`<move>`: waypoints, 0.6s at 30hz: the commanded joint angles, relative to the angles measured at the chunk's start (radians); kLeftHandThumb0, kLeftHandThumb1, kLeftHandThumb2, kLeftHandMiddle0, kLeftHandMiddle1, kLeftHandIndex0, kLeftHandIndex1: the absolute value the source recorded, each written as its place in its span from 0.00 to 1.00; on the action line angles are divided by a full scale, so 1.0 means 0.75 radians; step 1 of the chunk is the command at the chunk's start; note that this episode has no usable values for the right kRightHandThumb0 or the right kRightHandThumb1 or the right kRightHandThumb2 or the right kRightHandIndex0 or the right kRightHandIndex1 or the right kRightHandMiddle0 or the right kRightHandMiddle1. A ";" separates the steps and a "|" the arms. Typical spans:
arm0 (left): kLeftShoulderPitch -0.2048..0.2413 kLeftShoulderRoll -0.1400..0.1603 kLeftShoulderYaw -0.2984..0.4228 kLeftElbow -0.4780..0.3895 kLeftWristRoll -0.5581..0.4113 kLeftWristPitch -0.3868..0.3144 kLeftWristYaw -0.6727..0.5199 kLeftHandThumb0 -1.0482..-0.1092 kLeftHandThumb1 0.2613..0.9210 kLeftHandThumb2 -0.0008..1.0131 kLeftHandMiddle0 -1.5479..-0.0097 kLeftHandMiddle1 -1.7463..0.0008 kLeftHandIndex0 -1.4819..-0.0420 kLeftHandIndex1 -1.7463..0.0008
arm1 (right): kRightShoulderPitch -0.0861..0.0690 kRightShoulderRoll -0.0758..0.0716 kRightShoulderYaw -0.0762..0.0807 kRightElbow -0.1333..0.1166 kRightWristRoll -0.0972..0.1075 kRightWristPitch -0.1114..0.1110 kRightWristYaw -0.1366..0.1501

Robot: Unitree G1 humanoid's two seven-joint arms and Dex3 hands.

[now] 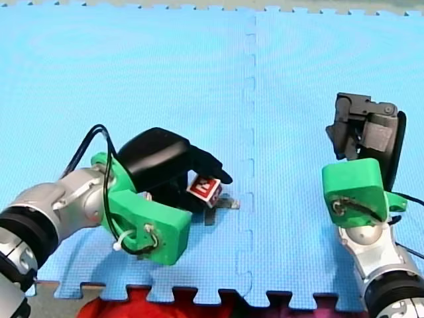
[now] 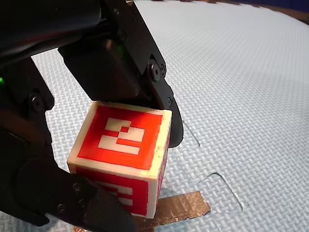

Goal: Stack cube left

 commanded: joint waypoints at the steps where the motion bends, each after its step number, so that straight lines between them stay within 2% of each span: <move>1: 0.013 0.011 0.002 0.007 0.001 0.006 -0.005 0.64 0.89 0.00 0.31 0.45 0.18 1.00 | 0.001 -0.007 -0.003 -0.006 0.001 -0.004 -0.001; 5: 0.016 0.009 0.011 0.005 -0.004 0.002 -0.005 0.64 0.88 0.00 0.31 0.43 0.17 1.00 | 0.002 -0.005 -0.001 -0.010 -0.001 0.000 -0.002; 8: 0.016 0.008 0.013 0.006 -0.006 0.002 -0.008 0.64 0.88 0.00 0.34 0.36 0.17 1.00 | 0.003 -0.004 0.000 -0.012 -0.001 0.001 -0.002; 15: 0.016 0.008 0.019 0.005 -0.007 0.002 -0.019 0.64 0.88 0.00 0.34 0.32 0.17 1.00 | 0.003 -0.002 0.002 -0.016 -0.002 0.007 -0.002; 18: 0.016 0.005 0.020 0.008 -0.007 0.004 -0.024 0.63 0.88 0.00 0.36 0.26 0.17 1.00 | 0.001 -0.002 0.002 -0.014 -0.002 0.011 -0.003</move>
